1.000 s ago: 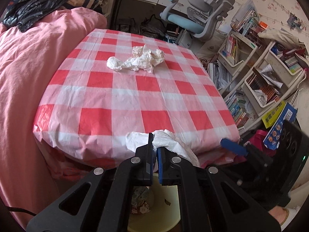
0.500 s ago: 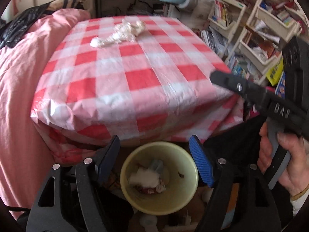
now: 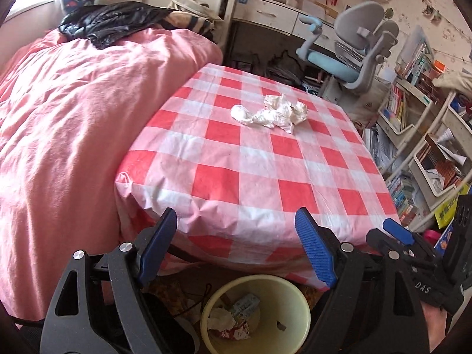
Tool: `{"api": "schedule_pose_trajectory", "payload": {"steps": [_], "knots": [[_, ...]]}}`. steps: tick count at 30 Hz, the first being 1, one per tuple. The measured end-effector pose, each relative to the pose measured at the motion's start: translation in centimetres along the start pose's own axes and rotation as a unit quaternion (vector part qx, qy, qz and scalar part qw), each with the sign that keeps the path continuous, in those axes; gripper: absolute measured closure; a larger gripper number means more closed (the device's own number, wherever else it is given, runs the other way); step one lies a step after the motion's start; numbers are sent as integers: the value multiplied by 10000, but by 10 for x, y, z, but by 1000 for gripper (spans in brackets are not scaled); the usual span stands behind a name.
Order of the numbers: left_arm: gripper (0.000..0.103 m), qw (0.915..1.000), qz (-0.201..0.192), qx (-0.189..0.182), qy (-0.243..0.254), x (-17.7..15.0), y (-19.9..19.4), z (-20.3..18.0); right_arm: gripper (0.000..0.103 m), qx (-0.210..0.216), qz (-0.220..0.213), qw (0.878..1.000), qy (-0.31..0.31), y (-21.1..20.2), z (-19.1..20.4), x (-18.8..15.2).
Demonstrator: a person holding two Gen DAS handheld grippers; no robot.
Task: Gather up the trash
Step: 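Move both grippers back toward the remaining crumpled tissues on the table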
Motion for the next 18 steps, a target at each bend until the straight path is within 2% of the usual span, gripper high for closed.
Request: {"api": "schedule_pose_trajectory", "payload": {"steps": [18], "knots": [[24, 9995, -260, 157, -125, 8, -5, 7, 20, -107, 130, 9996, -232, 9, 10, -5]]}}
Point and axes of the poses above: each gripper's, at about its wrist camera, not at the fingertips, and y roughly the way its jaws point, z to its left, x to its top, the point moved 5 cm from there along y, roughly the way its jaws point, and after that the axes turned 3 degrees about z, right-handed, at the moved point
